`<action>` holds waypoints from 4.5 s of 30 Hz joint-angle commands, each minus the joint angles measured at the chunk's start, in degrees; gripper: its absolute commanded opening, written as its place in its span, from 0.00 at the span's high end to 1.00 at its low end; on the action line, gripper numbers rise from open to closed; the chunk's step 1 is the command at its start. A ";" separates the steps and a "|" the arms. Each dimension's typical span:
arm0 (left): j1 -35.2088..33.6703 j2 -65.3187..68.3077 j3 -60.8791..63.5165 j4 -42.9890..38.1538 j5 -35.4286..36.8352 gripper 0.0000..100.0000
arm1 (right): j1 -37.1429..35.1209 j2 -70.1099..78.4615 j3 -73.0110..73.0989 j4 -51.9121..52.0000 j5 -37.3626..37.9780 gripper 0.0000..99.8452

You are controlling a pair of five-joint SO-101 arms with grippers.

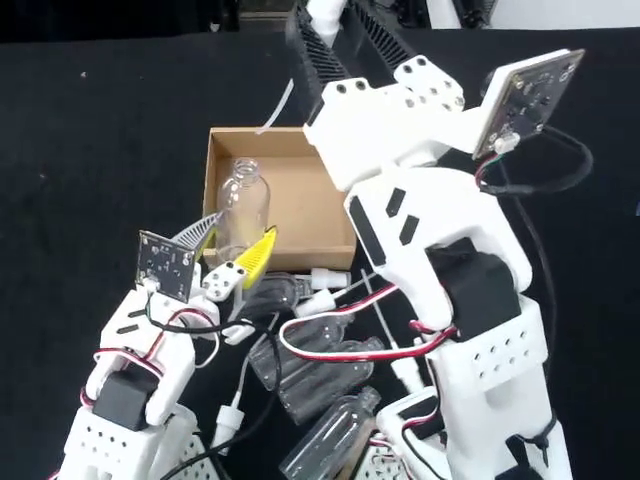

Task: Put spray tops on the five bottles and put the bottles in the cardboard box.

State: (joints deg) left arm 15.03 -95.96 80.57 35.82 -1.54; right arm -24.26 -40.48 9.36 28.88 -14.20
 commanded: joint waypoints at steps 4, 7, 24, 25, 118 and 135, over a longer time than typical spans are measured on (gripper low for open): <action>0.40 -0.97 -0.48 -1.41 0.26 0.80 | -4.84 0.66 -1.27 1.05 -0.09 0.99; 0.40 -0.97 -0.48 -1.32 0.26 0.80 | -5.01 0.75 -0.84 1.41 -0.09 0.99; 0.31 -0.97 -0.48 -1.05 0.26 0.80 | -5.45 0.57 5.23 7.91 4.75 0.99; 0.31 -0.97 -0.48 -1.05 0.26 0.80 | -5.45 0.57 5.93 8.26 4.75 0.99; -76.26 121.14 -16.31 -118.42 -5.01 0.80 | 8.09 -27.91 66.59 -0.35 5.01 0.95; -77.32 128.35 -17.63 -118.51 -5.01 0.75 | 8.09 -27.91 66.59 -0.35 4.92 0.95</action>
State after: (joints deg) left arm -61.80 32.31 63.34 -82.24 -6.02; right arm -15.38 -66.07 76.18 30.11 -9.45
